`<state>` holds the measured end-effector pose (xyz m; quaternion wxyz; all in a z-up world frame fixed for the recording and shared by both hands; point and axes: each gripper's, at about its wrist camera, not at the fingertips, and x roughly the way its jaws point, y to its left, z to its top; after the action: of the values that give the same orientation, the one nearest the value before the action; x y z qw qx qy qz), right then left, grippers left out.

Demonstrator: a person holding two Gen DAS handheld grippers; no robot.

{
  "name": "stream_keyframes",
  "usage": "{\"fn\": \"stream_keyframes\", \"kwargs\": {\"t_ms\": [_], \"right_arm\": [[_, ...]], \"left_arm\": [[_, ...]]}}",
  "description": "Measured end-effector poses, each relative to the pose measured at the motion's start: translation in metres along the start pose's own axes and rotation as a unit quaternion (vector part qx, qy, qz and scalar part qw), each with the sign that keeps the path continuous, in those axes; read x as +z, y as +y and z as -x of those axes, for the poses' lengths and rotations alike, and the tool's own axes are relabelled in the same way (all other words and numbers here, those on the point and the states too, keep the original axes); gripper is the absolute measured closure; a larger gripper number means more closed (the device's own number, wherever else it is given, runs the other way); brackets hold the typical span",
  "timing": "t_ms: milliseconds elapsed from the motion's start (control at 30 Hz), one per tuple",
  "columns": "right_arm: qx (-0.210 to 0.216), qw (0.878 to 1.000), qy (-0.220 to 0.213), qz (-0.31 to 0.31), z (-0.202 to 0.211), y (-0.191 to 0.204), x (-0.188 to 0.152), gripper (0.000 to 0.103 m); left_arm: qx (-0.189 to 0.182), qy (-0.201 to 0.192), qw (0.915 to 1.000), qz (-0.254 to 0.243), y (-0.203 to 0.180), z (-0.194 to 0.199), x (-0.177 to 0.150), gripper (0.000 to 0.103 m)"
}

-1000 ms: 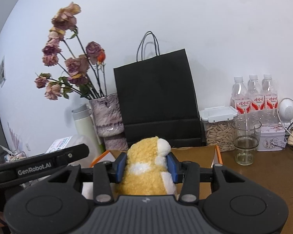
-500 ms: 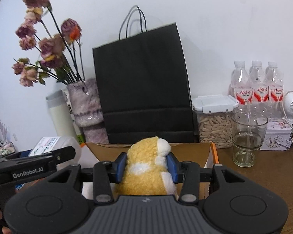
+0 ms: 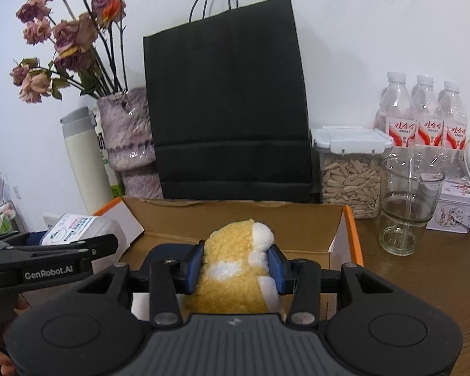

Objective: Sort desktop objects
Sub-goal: 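Carry the tissue pack and plush sheep into the box and release both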

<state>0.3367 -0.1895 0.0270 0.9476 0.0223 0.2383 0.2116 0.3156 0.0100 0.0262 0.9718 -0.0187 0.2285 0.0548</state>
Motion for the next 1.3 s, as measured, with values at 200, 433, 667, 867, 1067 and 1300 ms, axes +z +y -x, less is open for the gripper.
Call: {"fn": "stream_keyframes", "kwargs": {"t_ms": [200,433,667,867,1067,1300], "right_arm": [[0.000,1.000,0.017,0.001,-0.008,-0.002,-0.006,0.060],[0.002,1.000,0.028,-0.006,-0.010,-0.005,-0.008,0.054],[-0.004,1.000,0.008,0.001,0.002,0.000,-0.005,0.013],[-0.007,1.000,0.001,0.003,0.010,0.002,-0.002,0.012],[-0.009,1.000,-0.021,0.018,0.028,0.008,-0.002,0.002],[-0.014,0.998,-0.033,0.045,0.052,0.017,-0.013,0.001]], "left_arm": [[0.003,0.034,0.9994,0.004,0.001,-0.009,-0.006,0.020],[0.002,0.046,0.9989,0.009,0.000,-0.010,-0.008,0.011],[0.004,0.032,0.9995,0.006,-0.002,-0.003,-0.007,0.000],[0.009,0.010,0.9998,0.017,-0.003,0.009,-0.005,0.000],[0.007,-0.009,0.9995,0.029,-0.001,0.024,-0.004,0.000],[0.010,-0.032,0.9992,0.024,0.000,0.047,-0.011,0.000]]}}
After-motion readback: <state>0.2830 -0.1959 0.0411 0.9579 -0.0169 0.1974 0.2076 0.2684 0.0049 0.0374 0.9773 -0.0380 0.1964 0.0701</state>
